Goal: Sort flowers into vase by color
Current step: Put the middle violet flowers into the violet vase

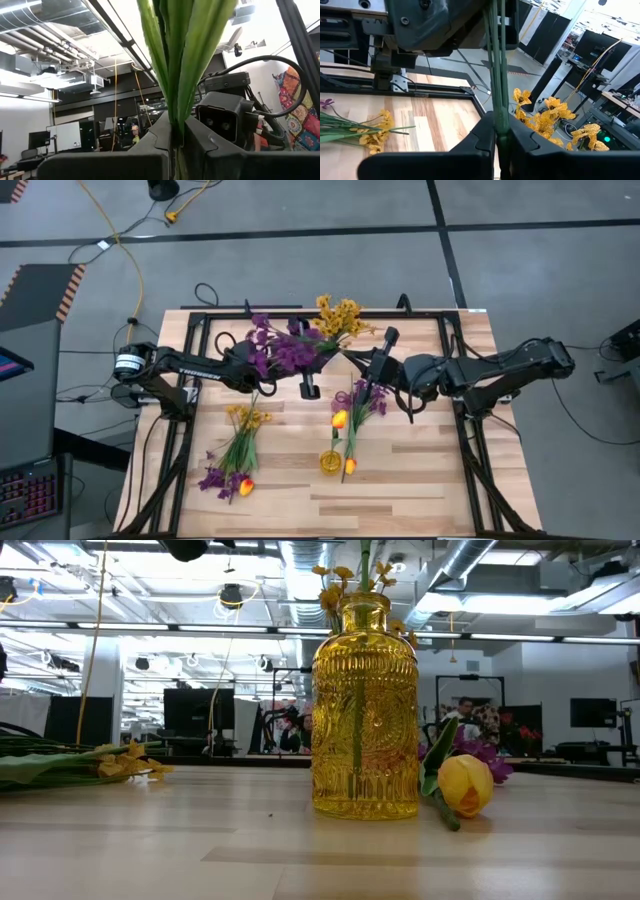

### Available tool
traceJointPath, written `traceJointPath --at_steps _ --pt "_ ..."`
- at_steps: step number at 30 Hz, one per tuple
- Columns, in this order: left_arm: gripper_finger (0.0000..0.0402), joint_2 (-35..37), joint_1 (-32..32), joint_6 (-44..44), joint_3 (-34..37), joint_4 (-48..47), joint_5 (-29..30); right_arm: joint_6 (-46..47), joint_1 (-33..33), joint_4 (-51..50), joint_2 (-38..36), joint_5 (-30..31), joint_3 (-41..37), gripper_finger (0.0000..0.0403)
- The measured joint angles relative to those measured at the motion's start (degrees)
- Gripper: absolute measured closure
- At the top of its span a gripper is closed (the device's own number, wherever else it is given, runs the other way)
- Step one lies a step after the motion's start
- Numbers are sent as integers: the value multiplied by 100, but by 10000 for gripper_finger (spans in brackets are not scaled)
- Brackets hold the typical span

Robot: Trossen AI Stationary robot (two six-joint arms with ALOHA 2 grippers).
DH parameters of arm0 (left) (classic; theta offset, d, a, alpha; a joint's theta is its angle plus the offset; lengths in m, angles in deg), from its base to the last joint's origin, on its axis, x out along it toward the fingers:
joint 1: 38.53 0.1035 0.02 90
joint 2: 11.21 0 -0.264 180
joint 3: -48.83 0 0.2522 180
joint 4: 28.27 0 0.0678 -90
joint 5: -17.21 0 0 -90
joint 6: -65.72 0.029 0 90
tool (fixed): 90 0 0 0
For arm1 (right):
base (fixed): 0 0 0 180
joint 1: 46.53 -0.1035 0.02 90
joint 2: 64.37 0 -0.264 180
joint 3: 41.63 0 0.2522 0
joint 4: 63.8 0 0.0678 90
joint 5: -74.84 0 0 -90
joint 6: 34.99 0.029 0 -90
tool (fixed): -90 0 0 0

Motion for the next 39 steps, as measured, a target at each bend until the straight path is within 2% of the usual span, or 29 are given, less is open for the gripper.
traceJointPath --at_steps 7,15,20,25,32,39 --pt "398 0 0 -12 0 -20 182 182 -1 -4 0 99 0 320" --pt "398 20 6 -7 0 -324 469 394 -98 -92 -2 695 0 237" --pt "399 348 4 -262 0 -1131 496 390 -463 -653 -169 1481 0 197" --pt "399 718 4 -503 0 -2232 405 487 -868 -1042 -614 1984 0 189" --pt "399 872 4 -886 0 -2989 -25 1781 -1210 -2130 -1329 1966 0 197" --pt "399 872 9 -938 2 -3766 -114 3652 -1221 -3994 -1446 1957 0 200"
